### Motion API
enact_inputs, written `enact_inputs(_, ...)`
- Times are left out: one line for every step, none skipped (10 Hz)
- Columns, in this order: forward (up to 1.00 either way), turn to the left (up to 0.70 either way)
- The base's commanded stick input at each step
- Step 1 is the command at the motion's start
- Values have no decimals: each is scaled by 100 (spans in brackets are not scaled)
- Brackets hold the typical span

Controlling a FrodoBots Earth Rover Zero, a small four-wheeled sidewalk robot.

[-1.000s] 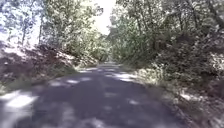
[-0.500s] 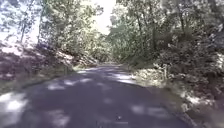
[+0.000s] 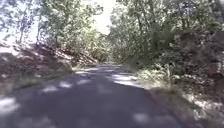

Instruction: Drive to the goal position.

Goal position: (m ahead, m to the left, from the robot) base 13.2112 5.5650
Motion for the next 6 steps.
enact_inputs(45,0)
enact_inputs(45,0)
enact_inputs(45,0)
enact_inputs(45,0)
enact_inputs(45,0)
enact_inputs(45,0)
